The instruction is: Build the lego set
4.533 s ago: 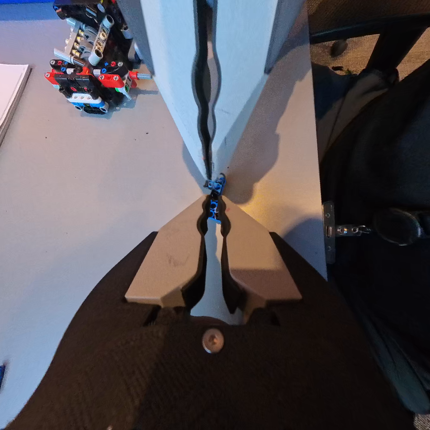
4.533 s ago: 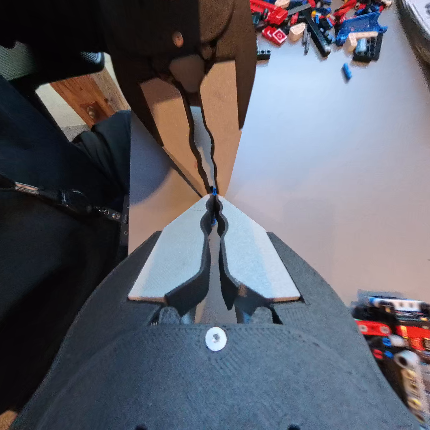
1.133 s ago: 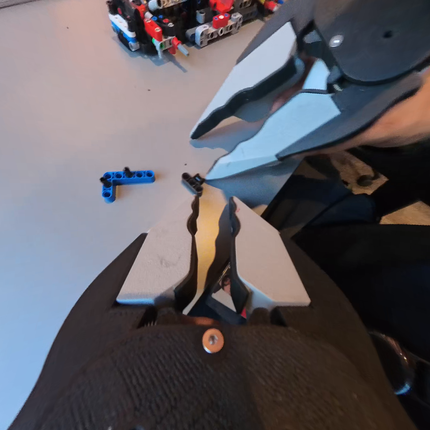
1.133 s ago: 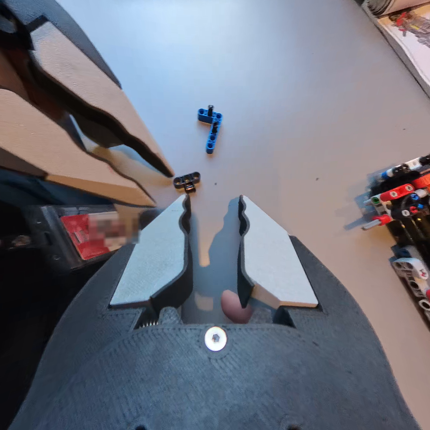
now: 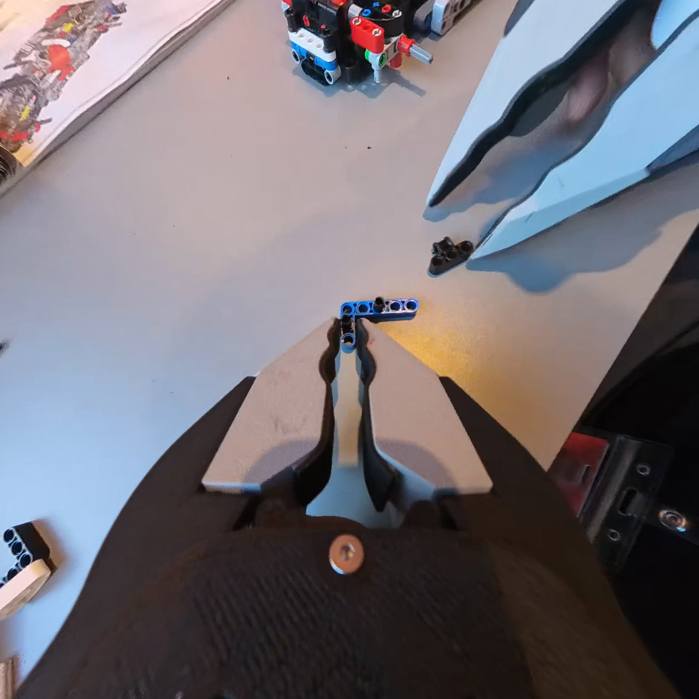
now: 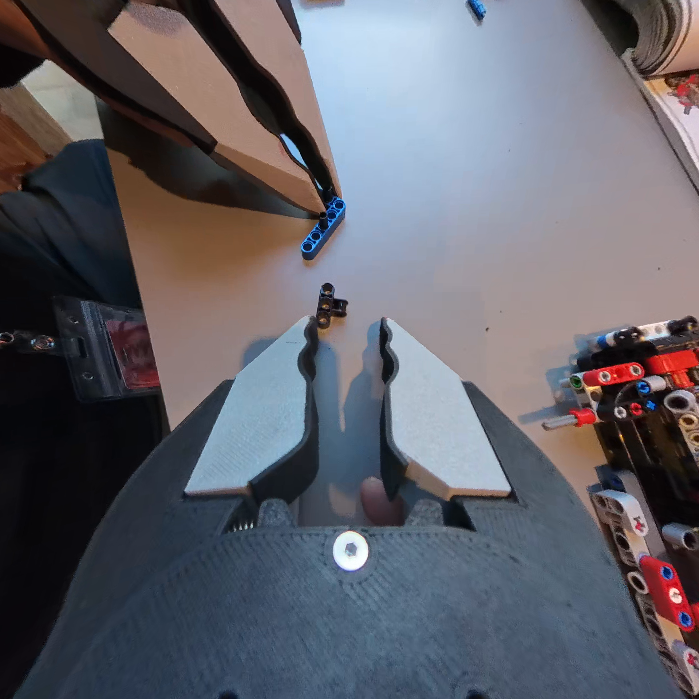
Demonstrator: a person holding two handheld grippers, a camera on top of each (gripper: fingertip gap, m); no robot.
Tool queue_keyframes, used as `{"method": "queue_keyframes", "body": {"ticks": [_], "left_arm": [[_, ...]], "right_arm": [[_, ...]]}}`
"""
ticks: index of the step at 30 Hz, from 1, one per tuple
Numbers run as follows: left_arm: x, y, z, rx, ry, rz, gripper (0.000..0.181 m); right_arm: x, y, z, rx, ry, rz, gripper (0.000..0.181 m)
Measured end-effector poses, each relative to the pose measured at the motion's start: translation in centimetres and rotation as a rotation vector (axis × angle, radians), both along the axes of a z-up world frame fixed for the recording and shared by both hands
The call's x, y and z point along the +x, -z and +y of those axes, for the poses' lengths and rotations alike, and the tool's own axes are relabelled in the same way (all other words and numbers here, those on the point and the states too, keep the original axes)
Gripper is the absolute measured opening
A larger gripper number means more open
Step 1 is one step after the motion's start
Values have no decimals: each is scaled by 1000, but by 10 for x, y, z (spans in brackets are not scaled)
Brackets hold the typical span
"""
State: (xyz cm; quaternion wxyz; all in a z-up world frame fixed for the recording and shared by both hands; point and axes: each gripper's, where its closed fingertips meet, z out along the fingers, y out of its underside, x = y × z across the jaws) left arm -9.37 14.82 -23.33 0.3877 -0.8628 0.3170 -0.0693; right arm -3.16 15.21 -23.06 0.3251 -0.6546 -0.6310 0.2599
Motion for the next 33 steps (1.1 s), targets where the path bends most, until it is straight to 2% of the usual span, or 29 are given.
{"method": "queue_keyframes", "body": {"ticks": [11,20,33], "left_arm": [[2,0,2,14,8,9,5],[2,0,2,14,9,7,5],[1,0,2,46,11,47,5]], "right_arm": [[-2,-27,6,85,-1,175,28],[-6,-26,2,196,-30,165,26],[-6,-23,2,236,-27,143,26]]}}
